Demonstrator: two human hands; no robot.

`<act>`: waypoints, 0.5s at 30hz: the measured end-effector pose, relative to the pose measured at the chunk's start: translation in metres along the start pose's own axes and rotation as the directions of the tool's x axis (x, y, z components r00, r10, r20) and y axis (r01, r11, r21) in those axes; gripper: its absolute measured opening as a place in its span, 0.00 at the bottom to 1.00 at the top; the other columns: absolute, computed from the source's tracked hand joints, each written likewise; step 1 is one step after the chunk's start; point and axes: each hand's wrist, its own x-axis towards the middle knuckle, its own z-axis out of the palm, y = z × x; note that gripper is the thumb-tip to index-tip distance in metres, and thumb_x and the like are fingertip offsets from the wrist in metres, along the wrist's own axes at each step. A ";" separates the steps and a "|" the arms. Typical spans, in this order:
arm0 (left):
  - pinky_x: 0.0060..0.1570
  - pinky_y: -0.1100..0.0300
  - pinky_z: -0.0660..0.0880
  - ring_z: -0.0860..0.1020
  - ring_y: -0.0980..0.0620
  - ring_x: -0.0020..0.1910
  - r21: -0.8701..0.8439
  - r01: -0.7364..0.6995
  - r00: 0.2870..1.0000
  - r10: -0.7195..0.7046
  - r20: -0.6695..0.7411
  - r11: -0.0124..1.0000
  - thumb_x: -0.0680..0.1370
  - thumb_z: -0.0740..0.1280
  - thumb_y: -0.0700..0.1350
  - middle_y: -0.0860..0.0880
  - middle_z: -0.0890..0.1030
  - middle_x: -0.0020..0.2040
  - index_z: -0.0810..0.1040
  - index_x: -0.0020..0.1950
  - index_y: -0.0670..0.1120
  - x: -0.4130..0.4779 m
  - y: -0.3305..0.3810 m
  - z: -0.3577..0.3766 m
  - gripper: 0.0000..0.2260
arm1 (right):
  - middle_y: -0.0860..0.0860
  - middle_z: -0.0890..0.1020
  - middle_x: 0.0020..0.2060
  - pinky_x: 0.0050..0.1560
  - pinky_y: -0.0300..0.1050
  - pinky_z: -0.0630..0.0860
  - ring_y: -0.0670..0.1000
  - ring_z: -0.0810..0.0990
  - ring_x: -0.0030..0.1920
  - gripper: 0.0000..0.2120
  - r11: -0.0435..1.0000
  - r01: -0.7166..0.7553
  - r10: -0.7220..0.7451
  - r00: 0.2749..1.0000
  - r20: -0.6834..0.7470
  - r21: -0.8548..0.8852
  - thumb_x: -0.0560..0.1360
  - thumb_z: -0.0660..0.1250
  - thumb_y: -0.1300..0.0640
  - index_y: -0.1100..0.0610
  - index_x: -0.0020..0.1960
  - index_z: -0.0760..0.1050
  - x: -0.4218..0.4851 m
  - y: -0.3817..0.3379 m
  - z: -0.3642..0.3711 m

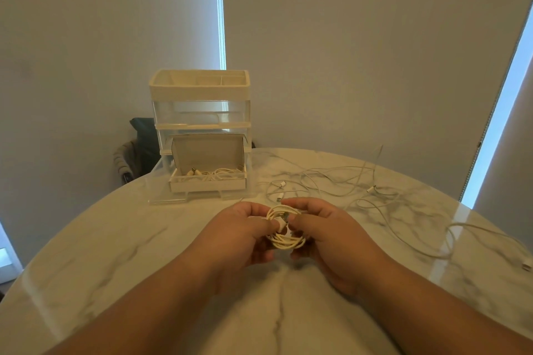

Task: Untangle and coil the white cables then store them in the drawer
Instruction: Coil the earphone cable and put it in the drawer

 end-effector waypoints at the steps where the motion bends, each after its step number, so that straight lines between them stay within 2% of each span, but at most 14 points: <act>1: 0.32 0.59 0.77 0.80 0.49 0.36 -0.003 -0.011 1.000 0.011 0.016 1.000 0.77 0.67 0.34 0.40 0.84 0.43 0.77 0.53 0.39 0.000 0.001 -0.001 0.06 | 0.58 0.86 0.43 0.34 0.47 0.75 0.54 0.80 0.39 0.08 1.000 0.001 -0.001 1.000 -0.006 -0.013 0.78 0.66 0.64 0.58 0.54 0.82 0.001 0.000 -0.001; 4: 0.39 0.55 0.79 0.80 0.48 0.38 0.045 -0.041 0.999 0.040 0.030 0.998 0.77 0.67 0.34 0.39 0.84 0.44 0.77 0.53 0.40 0.000 0.001 -0.002 0.06 | 0.59 0.86 0.42 0.33 0.46 0.75 0.54 0.81 0.38 0.08 0.999 -0.044 0.044 0.999 -0.004 0.010 0.79 0.65 0.66 0.61 0.52 0.82 0.003 0.001 -0.005; 6: 0.40 0.54 0.79 0.80 0.47 0.39 0.093 -0.063 0.998 0.063 -0.002 0.994 0.77 0.66 0.34 0.39 0.84 0.45 0.77 0.53 0.42 0.001 0.000 -0.002 0.07 | 0.59 0.86 0.42 0.34 0.45 0.76 0.53 0.82 0.38 0.08 0.997 -0.065 0.063 0.997 0.045 0.033 0.78 0.65 0.68 0.62 0.52 0.82 0.002 0.000 -0.005; 9: 0.35 0.56 0.78 0.81 0.50 0.35 0.157 -0.096 0.989 0.112 -0.095 0.983 0.78 0.65 0.38 0.41 0.84 0.42 0.76 0.53 0.45 0.002 -0.002 0.001 0.05 | 0.61 0.85 0.44 0.36 0.44 0.77 0.56 0.83 0.41 0.11 0.997 -0.061 0.055 0.992 0.112 0.047 0.74 0.69 0.70 0.64 0.55 0.80 0.000 -0.002 -0.005; 12: 0.30 0.59 0.75 0.78 0.52 0.30 0.234 -0.148 0.974 0.183 -0.136 0.961 0.78 0.63 0.40 0.44 0.82 0.37 0.74 0.50 0.47 0.003 -0.003 0.005 0.03 | 0.65 0.84 0.49 0.36 0.44 0.77 0.69 0.83 0.48 0.17 0.995 -0.069 0.057 0.986 0.156 0.071 0.70 0.72 0.71 0.66 0.58 0.76 -0.001 -0.001 -0.003; 13: 0.28 0.59 0.74 0.77 0.52 0.28 0.224 -0.157 0.972 0.191 -0.139 0.962 0.78 0.63 0.39 0.44 0.80 0.35 0.73 0.48 0.47 0.003 -0.003 0.004 0.03 | 0.66 0.84 0.50 0.36 0.44 0.77 0.70 0.82 0.50 0.18 0.995 -0.066 0.053 0.986 0.161 0.077 0.69 0.73 0.70 0.66 0.58 0.75 -0.001 -0.001 -0.002; 15: 0.28 0.59 0.71 0.75 0.50 0.29 0.138 -0.157 0.978 0.173 -0.116 0.978 0.79 0.61 0.37 0.44 0.79 0.34 0.72 0.46 0.48 0.002 -0.002 0.003 0.06 | 0.64 0.85 0.48 0.34 0.43 0.77 0.64 0.83 0.46 0.17 0.995 -0.045 0.032 0.990 0.136 0.090 0.70 0.73 0.66 0.66 0.58 0.76 0.000 0.001 0.001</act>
